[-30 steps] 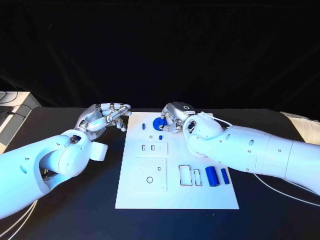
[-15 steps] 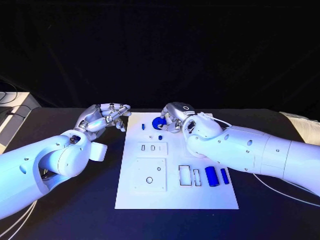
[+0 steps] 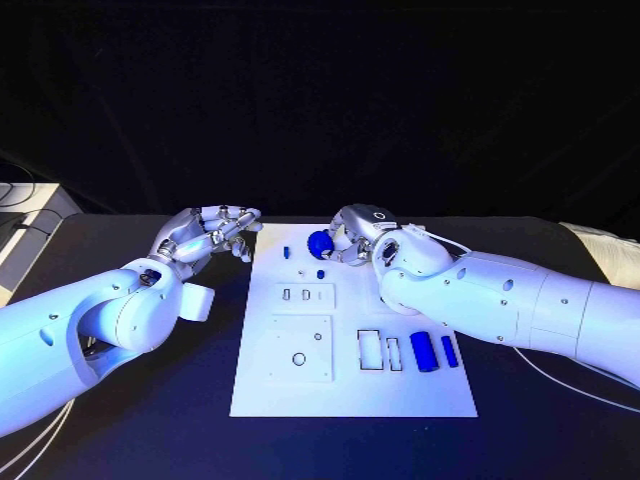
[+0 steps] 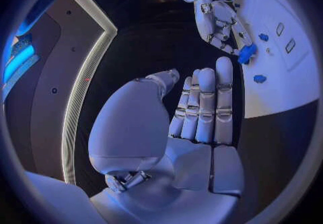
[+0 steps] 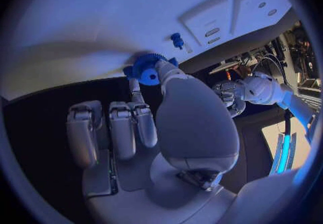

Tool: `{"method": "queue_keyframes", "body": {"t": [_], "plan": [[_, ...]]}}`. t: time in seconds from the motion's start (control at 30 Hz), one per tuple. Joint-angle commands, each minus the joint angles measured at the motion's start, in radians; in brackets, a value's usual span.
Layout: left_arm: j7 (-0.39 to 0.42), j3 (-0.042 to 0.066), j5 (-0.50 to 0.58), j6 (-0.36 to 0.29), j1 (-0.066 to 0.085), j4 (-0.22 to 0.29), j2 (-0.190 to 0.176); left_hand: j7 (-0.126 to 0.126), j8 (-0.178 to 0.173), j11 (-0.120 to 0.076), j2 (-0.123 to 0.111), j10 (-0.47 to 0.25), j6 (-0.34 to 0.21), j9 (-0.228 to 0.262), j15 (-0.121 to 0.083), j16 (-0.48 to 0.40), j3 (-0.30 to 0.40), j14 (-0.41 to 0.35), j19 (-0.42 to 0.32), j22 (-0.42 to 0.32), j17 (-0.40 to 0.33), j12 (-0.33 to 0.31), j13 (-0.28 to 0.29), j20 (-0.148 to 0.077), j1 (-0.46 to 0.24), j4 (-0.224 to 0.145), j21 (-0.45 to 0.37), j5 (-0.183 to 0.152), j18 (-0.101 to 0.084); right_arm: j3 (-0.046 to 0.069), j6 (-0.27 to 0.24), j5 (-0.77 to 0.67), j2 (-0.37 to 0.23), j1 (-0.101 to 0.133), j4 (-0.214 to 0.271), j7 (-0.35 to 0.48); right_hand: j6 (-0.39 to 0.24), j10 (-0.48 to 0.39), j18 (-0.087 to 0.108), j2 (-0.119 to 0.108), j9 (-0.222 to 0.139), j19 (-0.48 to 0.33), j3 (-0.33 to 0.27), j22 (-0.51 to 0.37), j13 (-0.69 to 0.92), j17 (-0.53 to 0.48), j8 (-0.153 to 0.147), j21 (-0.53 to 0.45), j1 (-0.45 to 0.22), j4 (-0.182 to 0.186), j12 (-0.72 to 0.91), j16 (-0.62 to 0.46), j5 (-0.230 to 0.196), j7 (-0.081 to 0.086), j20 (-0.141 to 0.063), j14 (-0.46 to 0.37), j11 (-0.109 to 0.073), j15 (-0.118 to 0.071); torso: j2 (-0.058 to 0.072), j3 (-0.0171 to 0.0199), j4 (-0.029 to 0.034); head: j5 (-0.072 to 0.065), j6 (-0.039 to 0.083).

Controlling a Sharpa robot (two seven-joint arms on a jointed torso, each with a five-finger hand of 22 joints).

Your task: Assemble the parts on the task board

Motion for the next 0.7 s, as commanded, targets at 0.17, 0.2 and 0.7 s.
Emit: {"method": "queue_keyframes", "body": {"t": [0.17, 0.2, 0.7], "plan": [[0.004, 0.001, -0.002, 0.019, 0.000, -0.001, 0.002, 0.002, 0.004, 0.000, 0.000, -0.005, -0.008, 0.001, -0.001, 0.004, 0.003, -0.008, -0.005, 0.001, -0.001, 0.003, 0.001, 0.000, -0.008, 0.000, 0.003, -0.006, 0.005, -0.002, 0.025, 0.000, -0.004, -0.005, 0.007, -0.009, 0.004, 0.107, -0.014, 0.012, 0.000, 0.105, -0.002, 0.263, 0.263, 0.254, 0.000, 0.006, 0.004, -0.003, 0.002, 0.004, 0.004, -0.004, 0.010, 0.101, 0.007, 0.005, 0.001, 0.0003, 0.0001, 0.000, -0.001], [0.004, 0.001, -0.002, 0.019, 0.000, -0.001, 0.002, 0.002, 0.004, 0.000, 0.000, -0.005, -0.008, 0.001, -0.001, 0.004, 0.003, -0.008, -0.005, 0.001, -0.001, 0.003, 0.001, 0.000, -0.008, 0.000, 0.003, -0.006, 0.005, -0.002, 0.024, 0.000, -0.005, -0.005, 0.008, -0.009, 0.004, 0.107, -0.014, 0.012, 0.000, 0.105, -0.002, 0.263, 0.263, 0.254, 0.000, 0.006, 0.004, -0.003, 0.002, 0.004, 0.004, -0.004, 0.010, 0.101, 0.007, 0.005, 0.000, 0.0002, 0.0001, 0.000, -0.002], [0.002, 0.001, -0.002, 0.022, 0.000, -0.004, 0.004, 0.002, 0.004, 0.000, 0.000, -0.005, -0.008, 0.001, -0.001, 0.004, 0.003, -0.008, -0.005, 0.001, -0.001, 0.003, 0.001, 0.000, -0.008, 0.000, 0.003, -0.006, 0.005, -0.002, -0.005, 0.003, -0.005, -0.006, 0.015, 0.000, 0.008, 0.107, -0.014, 0.016, 0.000, 0.105, -0.001, 0.263, 0.263, 0.254, 0.001, 0.006, 0.005, -0.002, 0.002, 0.004, 0.004, -0.004, 0.010, 0.101, 0.006, 0.004, 0.001, -0.0006, 0.0004, 0.000, -0.003]]}}
